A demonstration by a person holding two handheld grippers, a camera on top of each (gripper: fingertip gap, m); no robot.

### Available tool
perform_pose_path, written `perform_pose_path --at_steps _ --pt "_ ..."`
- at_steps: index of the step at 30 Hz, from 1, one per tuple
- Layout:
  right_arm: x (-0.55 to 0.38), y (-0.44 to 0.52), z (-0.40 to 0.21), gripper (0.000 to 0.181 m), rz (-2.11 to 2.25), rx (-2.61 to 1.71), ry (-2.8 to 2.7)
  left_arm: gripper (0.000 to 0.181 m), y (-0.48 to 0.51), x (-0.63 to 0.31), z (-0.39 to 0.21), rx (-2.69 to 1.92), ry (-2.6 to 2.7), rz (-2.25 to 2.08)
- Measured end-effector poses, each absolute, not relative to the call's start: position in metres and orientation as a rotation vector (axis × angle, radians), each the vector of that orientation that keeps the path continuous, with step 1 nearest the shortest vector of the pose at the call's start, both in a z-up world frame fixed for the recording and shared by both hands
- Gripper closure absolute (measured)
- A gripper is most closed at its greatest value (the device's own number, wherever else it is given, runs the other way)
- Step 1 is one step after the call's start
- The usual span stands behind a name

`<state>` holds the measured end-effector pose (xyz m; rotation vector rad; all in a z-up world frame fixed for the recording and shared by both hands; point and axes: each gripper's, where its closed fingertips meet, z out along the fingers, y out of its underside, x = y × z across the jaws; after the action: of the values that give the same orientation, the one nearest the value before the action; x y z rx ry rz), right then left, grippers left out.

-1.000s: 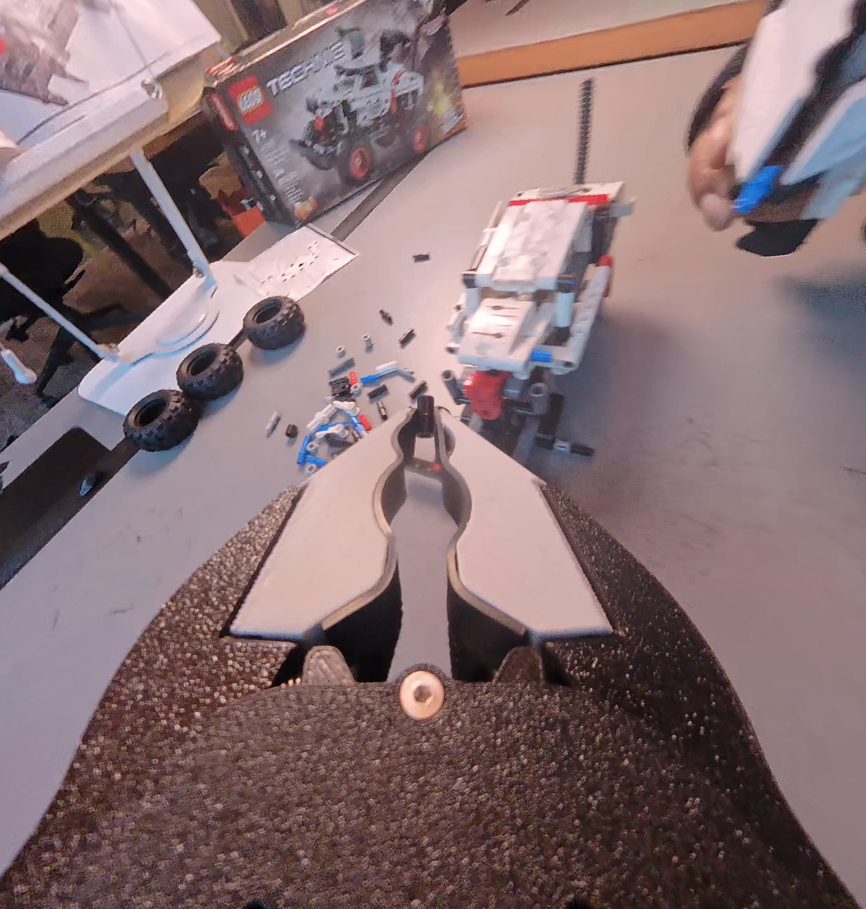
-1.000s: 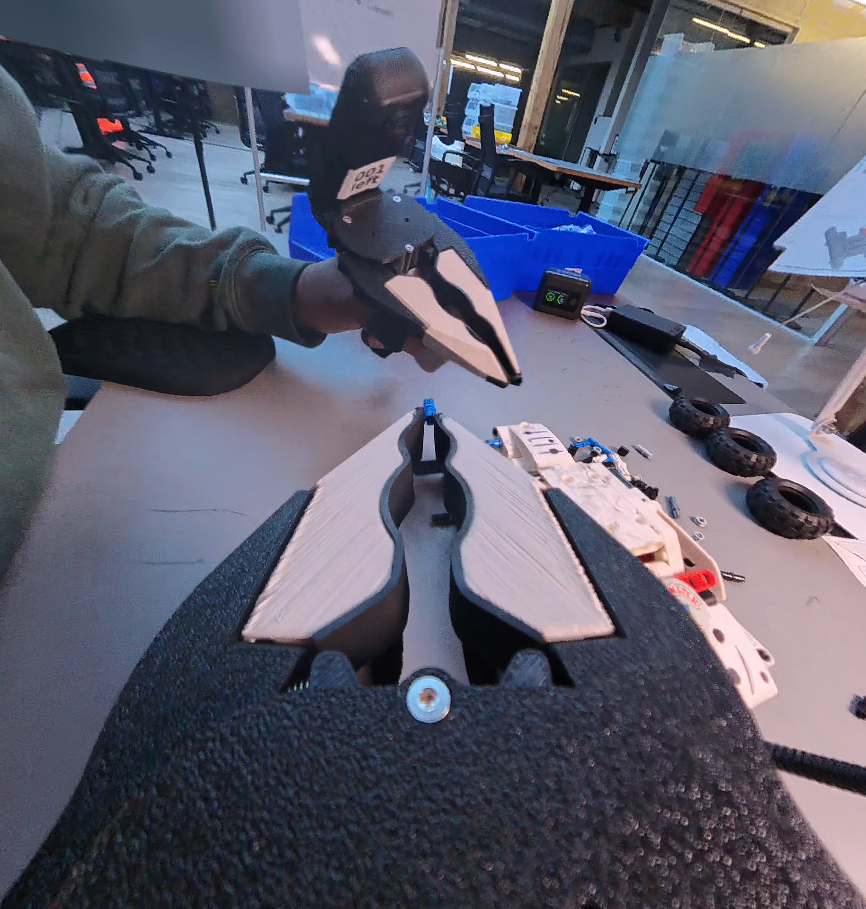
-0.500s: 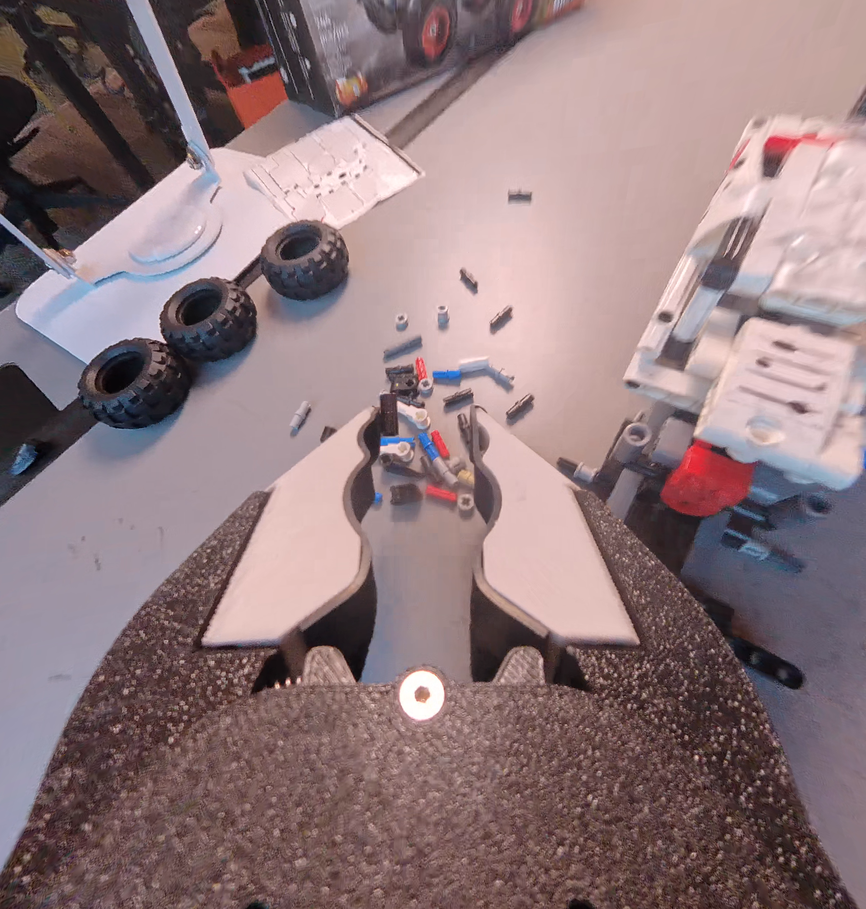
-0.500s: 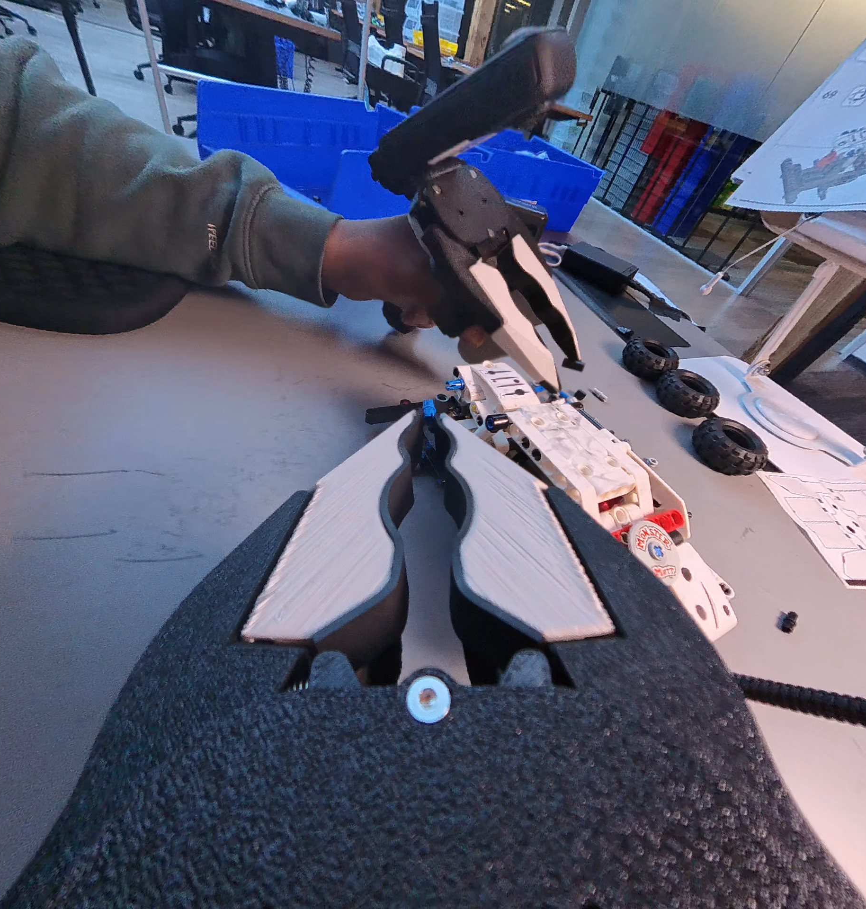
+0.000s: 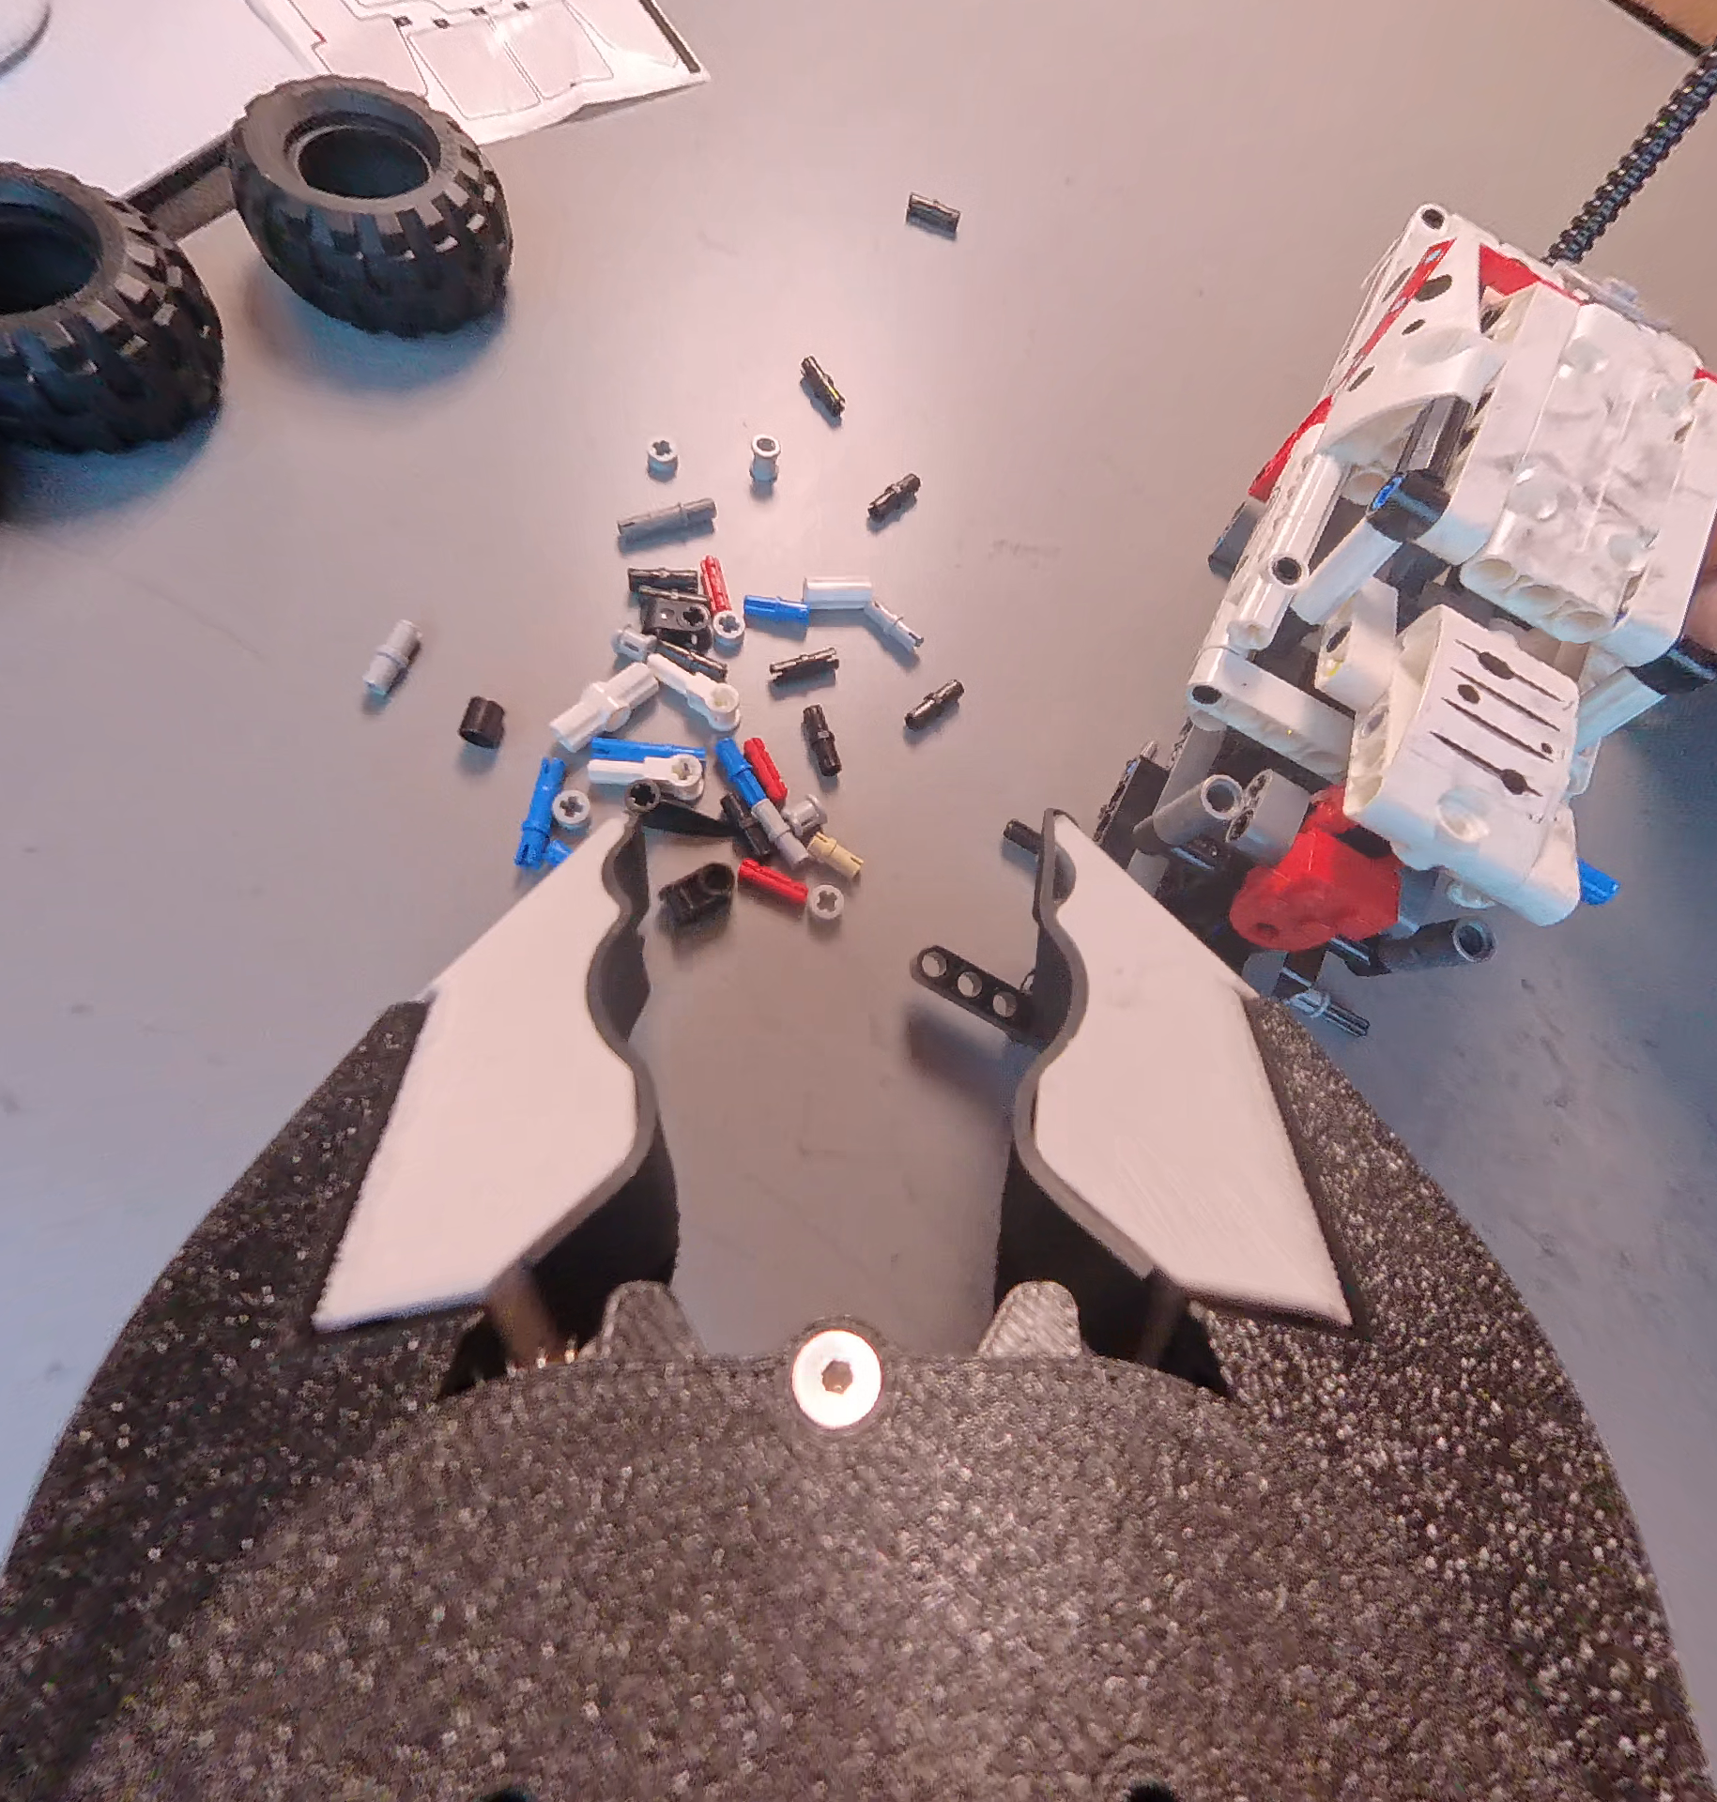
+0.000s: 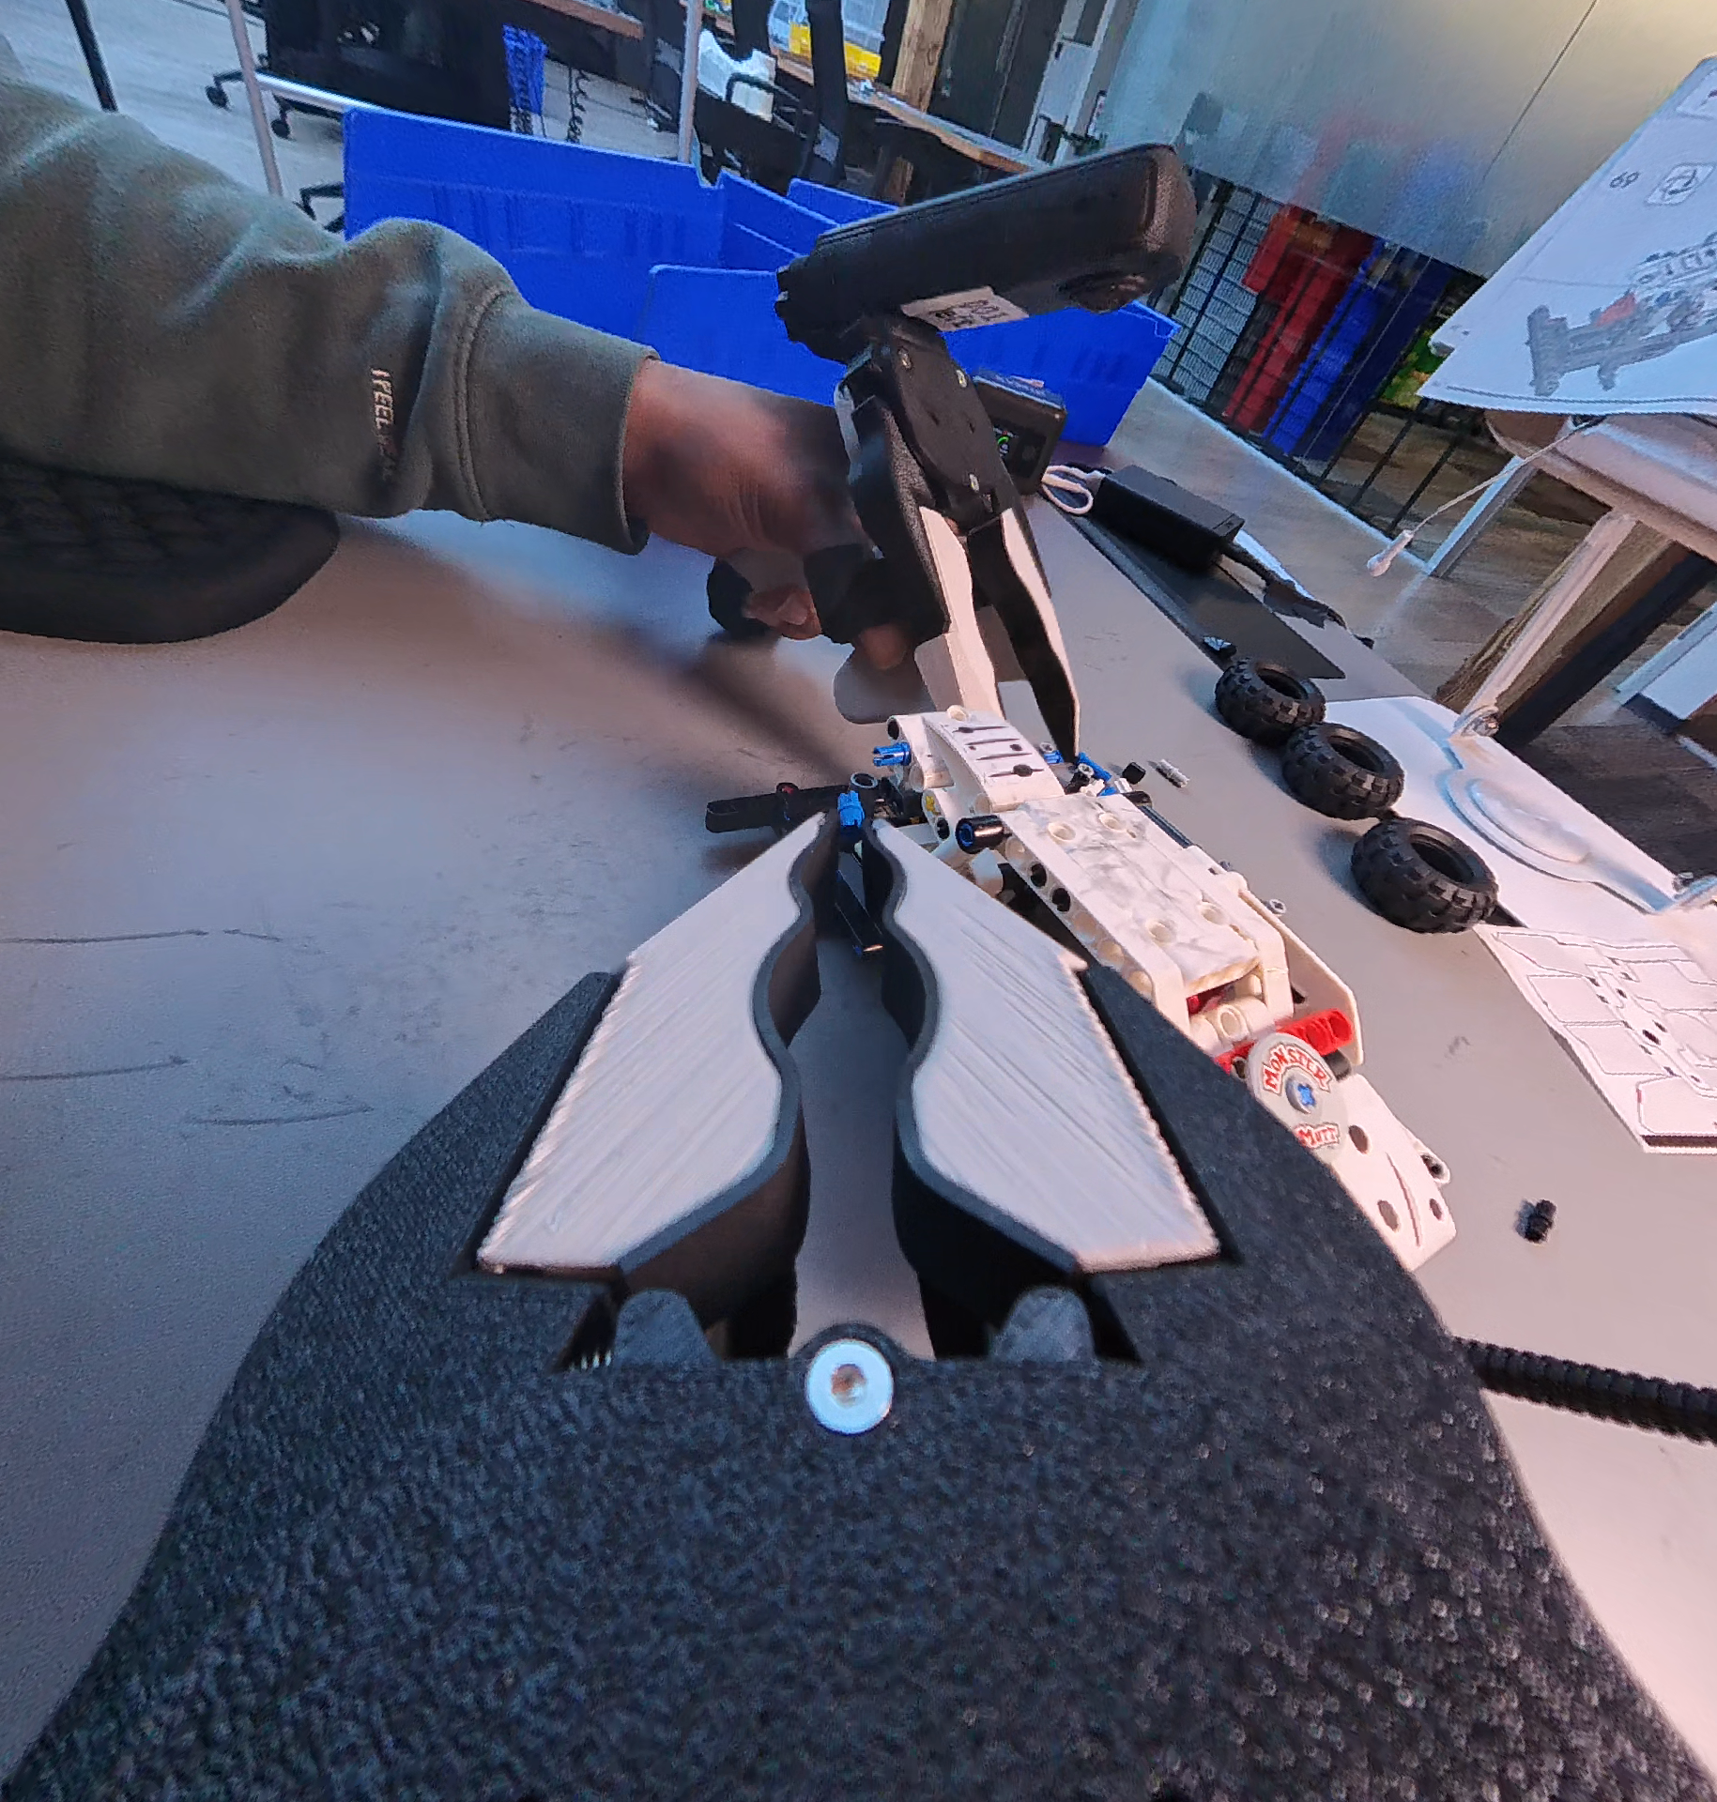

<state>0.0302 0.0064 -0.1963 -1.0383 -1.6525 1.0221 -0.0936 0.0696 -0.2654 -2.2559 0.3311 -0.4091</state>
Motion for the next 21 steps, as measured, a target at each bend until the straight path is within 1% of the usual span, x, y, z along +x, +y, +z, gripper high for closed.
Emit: perform_pose_path --at_steps 2,4,8,10,11,13,16,18,21 --pt "0.03 0.007 -0.197 0.178 1.017 -1.039 -1.654 0.101 0.071 -0.095 -0.262 -2.233 0.324 -0.403" --pt "0.03 0.007 -0.195 0.178 1.016 -1.034 -1.643 0.104 0.074 -0.098 -0.242 -2.135 0.321 -0.379" --pt "0.031 0.009 -0.179 0.178 1.033 -1.0 -1.568 0.123 0.059 -0.077 -0.169 -1.824 0.389 -0.526" --pt "0.033 0.006 -0.166 0.178 1.06 -0.953 -1.518 0.138 0.032 -0.042 -0.148 -1.746 0.544 -0.734" --pt "0.033 0.004 -0.16 0.178 1.071 -0.93 -1.495 0.139 0.017 -0.025 -0.142 -1.718 0.606 -0.855" --pt "0.034 -0.001 -0.151 0.178 1.086 -0.88 -1.468 0.141 -0.002 0.002 -0.135 -1.67 0.654 -1.061" --pt "0.037 -0.009 -0.145 0.177 1.097 -0.823 -1.46 0.141 -0.013 0.029 -0.14 -1.674 0.699 -1.204" --pt "0.038 -0.013 -0.144 0.177 1.109 -0.809 -1.468 0.148 -0.015 0.041 -0.143 -1.674 0.727 -1.237" --pt "0.038 -0.013 -0.146 0.177 1.106 -0.807 -1.478 0.162 -0.017 0.049 -0.145 -1.673 0.758 -1.243"
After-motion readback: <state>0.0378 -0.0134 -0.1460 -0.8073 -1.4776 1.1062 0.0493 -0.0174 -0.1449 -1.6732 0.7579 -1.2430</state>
